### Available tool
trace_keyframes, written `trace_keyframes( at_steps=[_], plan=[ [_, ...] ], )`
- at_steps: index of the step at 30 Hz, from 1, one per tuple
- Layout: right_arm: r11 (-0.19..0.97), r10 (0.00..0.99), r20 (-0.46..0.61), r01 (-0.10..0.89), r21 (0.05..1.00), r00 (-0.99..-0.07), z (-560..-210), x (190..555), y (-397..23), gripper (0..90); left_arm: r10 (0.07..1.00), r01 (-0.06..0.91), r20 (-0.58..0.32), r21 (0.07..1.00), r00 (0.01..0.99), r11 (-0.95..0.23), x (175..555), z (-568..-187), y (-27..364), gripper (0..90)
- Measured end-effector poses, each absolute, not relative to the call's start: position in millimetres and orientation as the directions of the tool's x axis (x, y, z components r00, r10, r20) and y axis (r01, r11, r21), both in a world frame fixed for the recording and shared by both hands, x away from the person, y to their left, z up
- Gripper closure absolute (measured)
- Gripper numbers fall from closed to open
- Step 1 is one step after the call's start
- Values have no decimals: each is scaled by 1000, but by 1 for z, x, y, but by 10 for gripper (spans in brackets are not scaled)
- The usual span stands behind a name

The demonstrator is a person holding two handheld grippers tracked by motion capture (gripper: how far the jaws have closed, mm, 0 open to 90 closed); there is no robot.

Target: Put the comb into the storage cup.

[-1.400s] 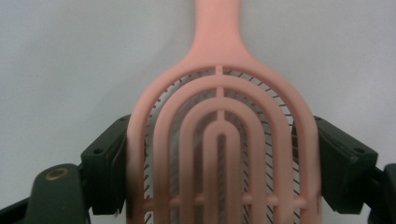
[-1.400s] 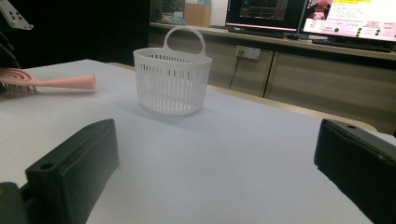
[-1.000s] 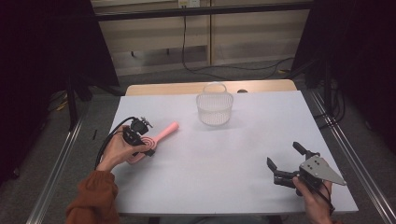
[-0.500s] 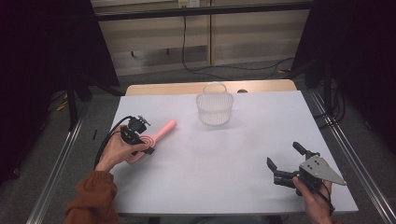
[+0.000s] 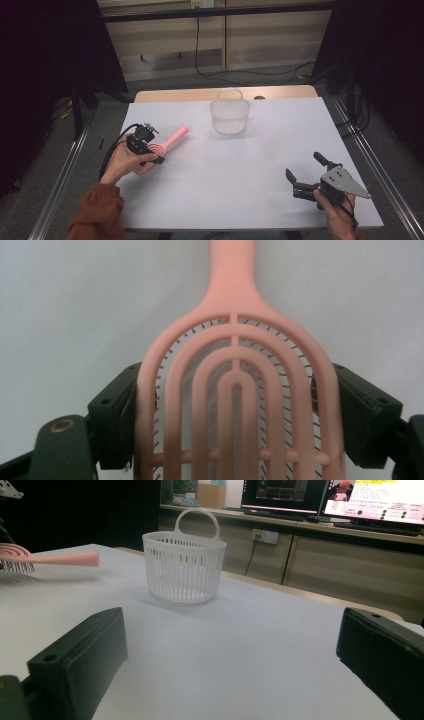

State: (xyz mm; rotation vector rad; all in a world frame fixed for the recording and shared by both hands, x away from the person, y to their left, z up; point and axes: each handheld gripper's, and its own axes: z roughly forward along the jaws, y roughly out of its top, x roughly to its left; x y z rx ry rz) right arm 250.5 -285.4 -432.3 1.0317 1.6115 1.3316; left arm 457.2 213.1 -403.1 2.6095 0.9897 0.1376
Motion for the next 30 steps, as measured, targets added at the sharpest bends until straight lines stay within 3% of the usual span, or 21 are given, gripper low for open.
trace_keyframes(
  at_steps=[14, 30],
  plan=[
    [120, 931, -77, 103, 987, -356, -432, 250, -285, 0, 669, 628, -41, 391, 742, -673, 450, -396, 212, 198],
    [124, 928, -78, 103, 987, -365, -432, 252, -281, 0, 602, 561, -66, 453, 796, -693, 432, -382, 199, 198]
  ],
)
